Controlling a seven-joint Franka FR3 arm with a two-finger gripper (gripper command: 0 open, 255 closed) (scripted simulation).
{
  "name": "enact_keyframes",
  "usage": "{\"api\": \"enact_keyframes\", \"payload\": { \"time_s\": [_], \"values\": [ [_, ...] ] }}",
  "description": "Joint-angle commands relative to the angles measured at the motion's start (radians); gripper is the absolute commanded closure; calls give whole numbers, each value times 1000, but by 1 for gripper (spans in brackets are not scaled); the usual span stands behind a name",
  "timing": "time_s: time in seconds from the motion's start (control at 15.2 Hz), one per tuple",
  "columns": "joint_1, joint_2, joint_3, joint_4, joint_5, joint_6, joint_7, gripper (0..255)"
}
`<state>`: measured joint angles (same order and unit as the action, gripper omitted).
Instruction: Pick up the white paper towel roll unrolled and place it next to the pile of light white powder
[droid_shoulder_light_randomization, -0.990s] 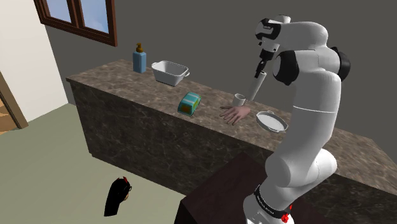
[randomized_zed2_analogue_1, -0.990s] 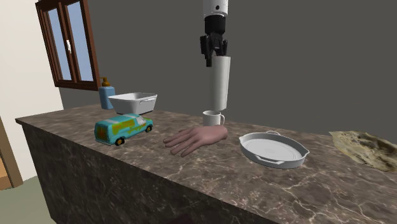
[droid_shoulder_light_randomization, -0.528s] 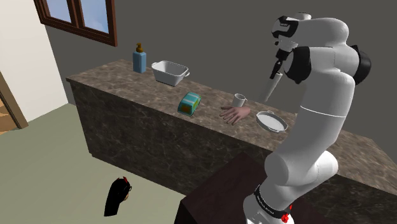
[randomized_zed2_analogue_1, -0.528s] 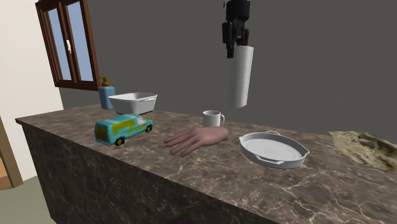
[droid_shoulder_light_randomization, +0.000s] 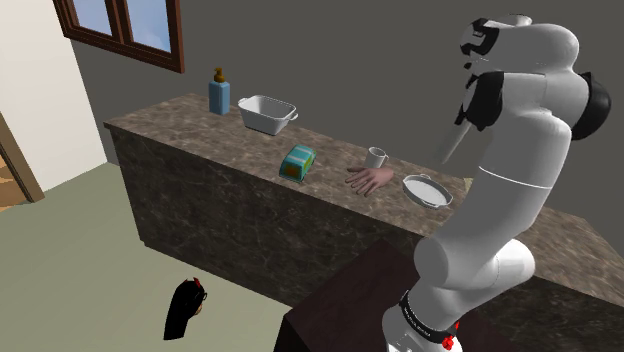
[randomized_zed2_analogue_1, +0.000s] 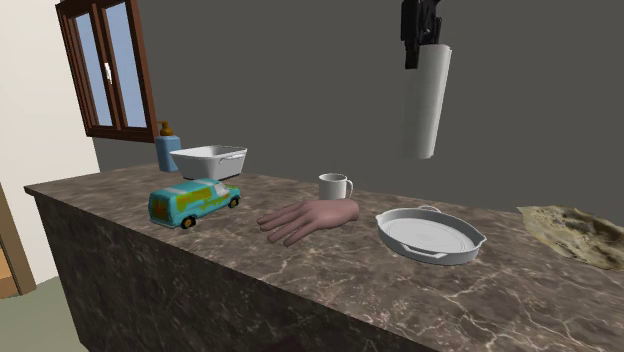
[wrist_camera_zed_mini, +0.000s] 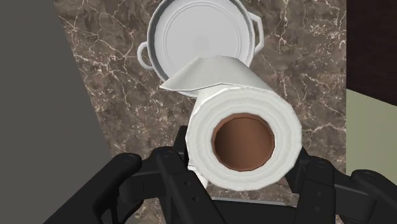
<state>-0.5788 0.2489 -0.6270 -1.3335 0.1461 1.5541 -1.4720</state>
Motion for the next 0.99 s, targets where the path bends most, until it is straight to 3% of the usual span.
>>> {"api": "enact_keyframes", "payload": {
  "time_s": [0.0,0.53,0.92],
  "values": [
    [-27,-8,-15,5,-1,-15,-43,255],
    [-185,44,-73,151,48,-125,-227,255],
    [-378,162,-98,377,141,-256,-371,255]
  ]
}}
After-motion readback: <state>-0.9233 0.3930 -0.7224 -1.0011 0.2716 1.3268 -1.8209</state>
